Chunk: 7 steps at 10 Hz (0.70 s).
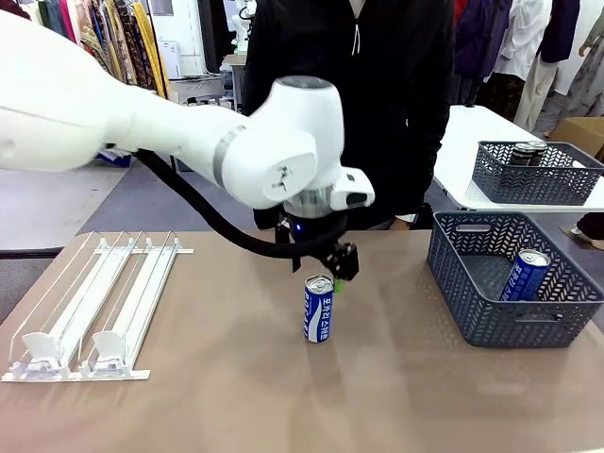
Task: Retrieve and store the cans from the dispenser.
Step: Pick up one can from the Automatic Can Dispenser and place it in the middle of the table.
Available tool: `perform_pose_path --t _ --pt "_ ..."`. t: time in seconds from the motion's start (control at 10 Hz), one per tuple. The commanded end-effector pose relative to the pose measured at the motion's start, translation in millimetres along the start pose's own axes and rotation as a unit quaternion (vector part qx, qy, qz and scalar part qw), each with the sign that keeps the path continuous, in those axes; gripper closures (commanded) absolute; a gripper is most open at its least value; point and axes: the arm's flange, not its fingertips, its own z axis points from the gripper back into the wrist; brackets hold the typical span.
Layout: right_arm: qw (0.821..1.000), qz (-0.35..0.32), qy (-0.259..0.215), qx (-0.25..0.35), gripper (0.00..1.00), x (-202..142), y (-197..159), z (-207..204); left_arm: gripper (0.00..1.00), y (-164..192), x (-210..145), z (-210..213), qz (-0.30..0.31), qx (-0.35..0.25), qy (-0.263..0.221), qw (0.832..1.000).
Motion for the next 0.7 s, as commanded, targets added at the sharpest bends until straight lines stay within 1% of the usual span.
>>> perform_pose_path --t 0.0,0.1,0.2,0.3,0.4,0.5,0.6 --pt "1.0 0.003 0.0 0.006 0.0 0.0 1.6 0.8 0.0 42.2 -49.6 63.2 0.032 -0.094 -0.066 0.993" --pt "1.0 0.003 0.0 0.006 0.0 0.0 1.6 0.8 0.0 70.0 -69.5 91.9 0.067 -0.132 -0.091 0.985" --pt "1.0 0.003 0.0 0.006 0.0 0.0 1.6 0.8 0.0 107.3 -92.8 117.7 0.122 -0.147 -0.111 0.975" --pt "1.0 0.003 0.0 0.006 0.0 0.0 1.6 0.8 0.0 154.9 -120.5 135.1 0.142 -0.213 -0.113 0.96" --pt "1.0 0.003 0.0 0.006 0.0 0.0 1.6 0.8 0.0 205.2 -157.3 150.0 0.2 -0.235 -0.105 0.945" --pt "1.0 0.003 0.0 0.006 0.0 0.0 1.6 0.8 0.0 246.5 -193.3 160.9 0.223 -0.27 -0.107 0.931" --pt "1.0 0.003 0.0 0.006 0.0 0.0 1.6 0.8 0.0 287.2 -234.6 168.3 0.225 -0.32 -0.111 0.914"
